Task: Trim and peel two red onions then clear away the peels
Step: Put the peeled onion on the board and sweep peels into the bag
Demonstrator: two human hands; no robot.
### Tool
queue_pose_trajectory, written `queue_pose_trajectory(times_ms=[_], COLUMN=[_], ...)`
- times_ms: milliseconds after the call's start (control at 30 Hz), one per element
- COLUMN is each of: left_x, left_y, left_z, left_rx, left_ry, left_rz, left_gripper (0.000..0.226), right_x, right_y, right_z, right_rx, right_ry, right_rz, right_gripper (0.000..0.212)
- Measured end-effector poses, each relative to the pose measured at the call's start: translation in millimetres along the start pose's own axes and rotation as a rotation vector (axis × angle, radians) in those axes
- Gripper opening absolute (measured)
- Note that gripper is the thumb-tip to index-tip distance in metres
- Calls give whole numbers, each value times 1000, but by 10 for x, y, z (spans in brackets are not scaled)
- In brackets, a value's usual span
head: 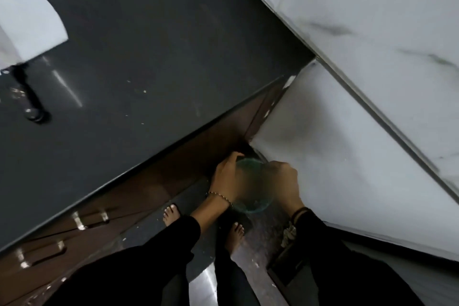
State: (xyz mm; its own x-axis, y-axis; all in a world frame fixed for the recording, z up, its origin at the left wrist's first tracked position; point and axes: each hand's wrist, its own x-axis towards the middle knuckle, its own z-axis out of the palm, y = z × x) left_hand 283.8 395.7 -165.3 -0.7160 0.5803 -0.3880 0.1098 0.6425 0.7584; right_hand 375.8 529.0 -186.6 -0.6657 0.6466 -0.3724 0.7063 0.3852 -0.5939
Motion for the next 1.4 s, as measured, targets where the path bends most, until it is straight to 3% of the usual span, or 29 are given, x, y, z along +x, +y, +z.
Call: queue_pose_trajectory(times_ms=[167, 333, 533, 967, 1167, 1400], left_x=[319, 569, 688, 461, 79, -354], left_y=[-109, -277, -303, 153, 522, 803], left_z=[311, 561, 683, 492, -115, -1119], left_rx=[140, 146, 113, 139, 193, 203], left_ry=[-204, -184, -119, -199, -41, 305], left_rz=[-207, -306, -291, -158, 8, 145], left_gripper=[49, 41, 30, 32, 21, 15], right_x=[357, 570, 606, 363, -27, -415], right_y=[373, 589, 601, 268, -272, -1339], right_z=[202, 285, 259, 41, -246, -511], right_rx=[-175, -254, -273, -283, -114, 96], right_ry=[-146, -110, -83, -79, 87, 183], right_rz=[-17, 20, -5, -149, -296, -562], right_gripper=[18, 24, 19, 17, 11, 5])
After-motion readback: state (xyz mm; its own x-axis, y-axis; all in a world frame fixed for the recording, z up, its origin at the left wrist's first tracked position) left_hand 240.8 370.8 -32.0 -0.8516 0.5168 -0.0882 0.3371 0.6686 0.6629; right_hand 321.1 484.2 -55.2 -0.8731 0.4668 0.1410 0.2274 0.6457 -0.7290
